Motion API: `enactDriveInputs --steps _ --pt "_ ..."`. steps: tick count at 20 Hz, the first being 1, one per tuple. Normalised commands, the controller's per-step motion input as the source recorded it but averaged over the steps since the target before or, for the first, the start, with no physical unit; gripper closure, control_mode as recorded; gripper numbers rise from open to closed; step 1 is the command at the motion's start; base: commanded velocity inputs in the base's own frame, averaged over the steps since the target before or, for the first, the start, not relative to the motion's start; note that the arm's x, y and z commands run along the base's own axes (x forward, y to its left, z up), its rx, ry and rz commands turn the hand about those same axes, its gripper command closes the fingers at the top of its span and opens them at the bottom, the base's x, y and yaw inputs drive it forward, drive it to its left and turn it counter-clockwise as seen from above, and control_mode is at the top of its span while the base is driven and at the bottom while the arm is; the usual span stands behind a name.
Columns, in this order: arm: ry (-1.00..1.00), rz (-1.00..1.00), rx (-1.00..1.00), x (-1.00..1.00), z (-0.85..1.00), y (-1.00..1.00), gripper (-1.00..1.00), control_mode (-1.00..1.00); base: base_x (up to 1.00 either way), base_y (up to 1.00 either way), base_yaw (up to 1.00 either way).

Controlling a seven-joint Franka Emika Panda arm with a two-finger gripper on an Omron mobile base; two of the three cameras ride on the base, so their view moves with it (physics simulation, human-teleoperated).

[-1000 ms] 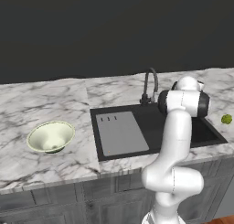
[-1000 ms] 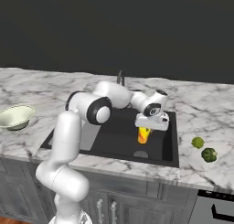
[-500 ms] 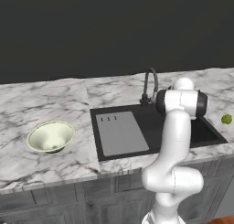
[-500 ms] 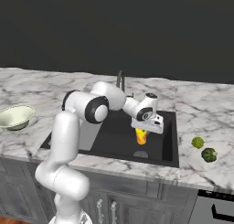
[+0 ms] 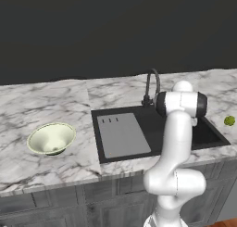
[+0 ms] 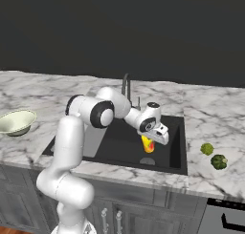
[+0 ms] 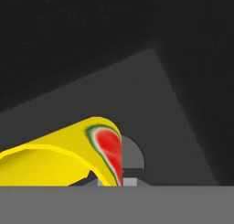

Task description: Remove the broccoli and broccoli from the sink. Then move the bowl and cup from the counter to the sink for washing.

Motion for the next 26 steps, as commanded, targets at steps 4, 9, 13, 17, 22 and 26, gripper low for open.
enactDriveInputs --steps 4,9,13,17,22,26 --pt "0.00 -0.28 0.00 0.17 -0.17 -0.02 1.00 -1.00 0.00 0.00 0.00" --pt "0.02 -0.24 0.00 0.17 -0.15 -0.09 1.00 -1.00 0.00 0.00 0.00" --pt "0.01 -0.18 0.00 0.16 -0.12 -0.14 1.00 -1.00 0.00 0.00 0.00" --pt "0.01 -0.18 0.00 0.18 -0.12 -0.16 1.00 -1.00 0.00 0.00 0.00" --pt "0.04 -0.17 0.00 0.18 -0.14 -0.14 1.00 -1.00 0.00 0.00 0.00" --pt "0.07 -0.18 0.00 0.20 -0.14 -0.14 1.00 -1.00 0.00 0.00 0.00"
